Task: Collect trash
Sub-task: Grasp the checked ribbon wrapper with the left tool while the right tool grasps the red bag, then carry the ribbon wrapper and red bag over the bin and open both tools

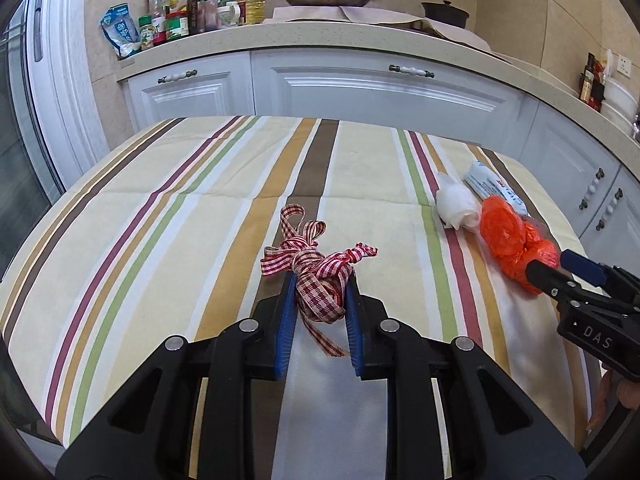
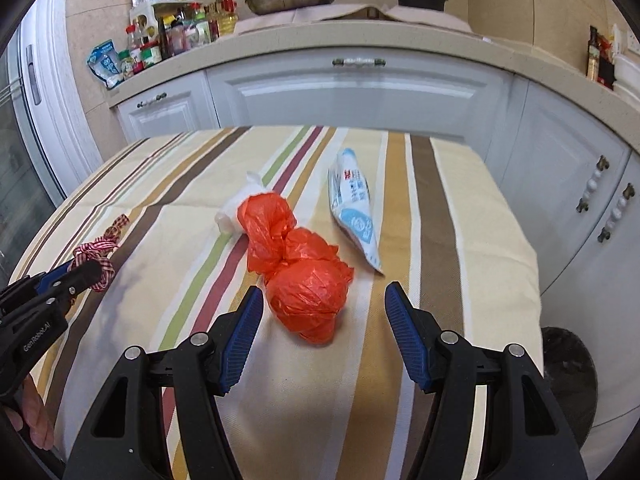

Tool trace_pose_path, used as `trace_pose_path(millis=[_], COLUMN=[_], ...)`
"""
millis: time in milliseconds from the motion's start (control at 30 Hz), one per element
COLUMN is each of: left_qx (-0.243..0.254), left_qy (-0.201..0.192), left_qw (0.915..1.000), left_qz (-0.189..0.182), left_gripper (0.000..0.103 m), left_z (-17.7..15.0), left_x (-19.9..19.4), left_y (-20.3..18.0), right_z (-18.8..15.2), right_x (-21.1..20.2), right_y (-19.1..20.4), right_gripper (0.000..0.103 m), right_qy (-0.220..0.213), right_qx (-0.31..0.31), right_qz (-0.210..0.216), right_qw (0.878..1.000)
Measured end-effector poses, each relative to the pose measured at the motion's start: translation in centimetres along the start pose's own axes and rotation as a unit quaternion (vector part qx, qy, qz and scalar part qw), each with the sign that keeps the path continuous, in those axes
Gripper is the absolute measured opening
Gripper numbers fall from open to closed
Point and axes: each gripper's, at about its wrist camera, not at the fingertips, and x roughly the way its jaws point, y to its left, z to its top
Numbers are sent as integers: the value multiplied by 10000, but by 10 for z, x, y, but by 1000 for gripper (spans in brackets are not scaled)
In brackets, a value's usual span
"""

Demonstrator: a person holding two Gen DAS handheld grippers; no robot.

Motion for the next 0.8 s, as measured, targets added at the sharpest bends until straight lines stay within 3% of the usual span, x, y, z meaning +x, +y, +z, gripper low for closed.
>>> trace_pose_path(millis=[67, 333, 800], left_qx=[-5, -29, 81], left_qy=[12, 15, -217], left_qw=[10000, 10000, 9996], left_qz=[-10, 3, -142], left_gripper=[22, 22, 22], left_z=[-1, -3, -8], left_x=[1, -1, -27], left_y=[1, 3, -12], right_z=[-1, -6, -21], right_x=[1, -14, -57], right_y=[0, 9, -13], right_gripper=[37, 36, 36], right_qy=[48, -231, -694], right_qx=[3, -145, 194], right_qz=[101, 124, -367], right_qw=[9999, 9996, 9967])
